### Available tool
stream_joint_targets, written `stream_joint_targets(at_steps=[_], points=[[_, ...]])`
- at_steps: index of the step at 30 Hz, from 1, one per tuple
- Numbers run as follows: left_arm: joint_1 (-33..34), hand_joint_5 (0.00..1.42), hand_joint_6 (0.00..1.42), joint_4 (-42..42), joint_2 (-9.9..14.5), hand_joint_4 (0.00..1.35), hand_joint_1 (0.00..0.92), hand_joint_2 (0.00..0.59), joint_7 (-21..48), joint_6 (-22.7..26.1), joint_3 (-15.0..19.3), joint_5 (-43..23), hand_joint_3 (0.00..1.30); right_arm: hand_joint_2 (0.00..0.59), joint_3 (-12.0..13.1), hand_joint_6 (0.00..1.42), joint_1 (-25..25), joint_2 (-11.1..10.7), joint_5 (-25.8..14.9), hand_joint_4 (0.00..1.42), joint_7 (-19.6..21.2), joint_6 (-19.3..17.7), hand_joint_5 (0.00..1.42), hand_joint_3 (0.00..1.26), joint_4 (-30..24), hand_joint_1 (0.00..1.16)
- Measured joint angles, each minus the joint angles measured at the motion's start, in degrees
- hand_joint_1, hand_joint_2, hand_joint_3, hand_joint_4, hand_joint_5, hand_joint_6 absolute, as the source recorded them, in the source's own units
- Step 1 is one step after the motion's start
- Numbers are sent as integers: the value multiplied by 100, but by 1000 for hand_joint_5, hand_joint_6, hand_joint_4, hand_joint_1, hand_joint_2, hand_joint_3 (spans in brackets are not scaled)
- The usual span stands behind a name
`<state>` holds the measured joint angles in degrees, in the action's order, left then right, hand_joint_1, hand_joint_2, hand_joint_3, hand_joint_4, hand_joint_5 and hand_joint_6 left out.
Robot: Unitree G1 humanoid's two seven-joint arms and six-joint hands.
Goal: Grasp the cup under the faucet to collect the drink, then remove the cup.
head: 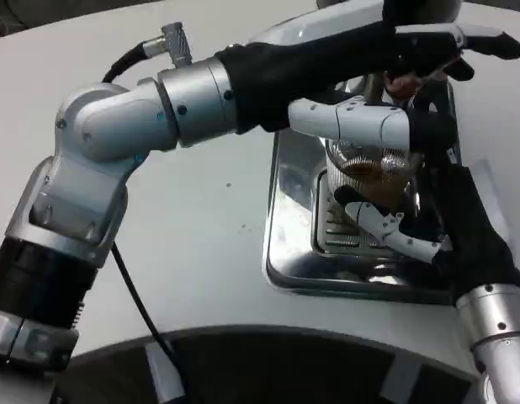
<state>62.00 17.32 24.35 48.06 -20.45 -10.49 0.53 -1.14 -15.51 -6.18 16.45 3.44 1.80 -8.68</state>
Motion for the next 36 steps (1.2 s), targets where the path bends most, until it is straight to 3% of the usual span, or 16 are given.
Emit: stream_joint_targets(at_steps=[23,36], points=[[-1,162,140,-274,157,73,0,0,0,9,-83,19,143,223,-153,0,9,100,70,88,38,73,183,0,-60,855],[-101,162,140,-536,258,73,0,1,-1,136,-84,20,143,230,-358,16,77,417,332,167,411,193,244,95,-101,816]])
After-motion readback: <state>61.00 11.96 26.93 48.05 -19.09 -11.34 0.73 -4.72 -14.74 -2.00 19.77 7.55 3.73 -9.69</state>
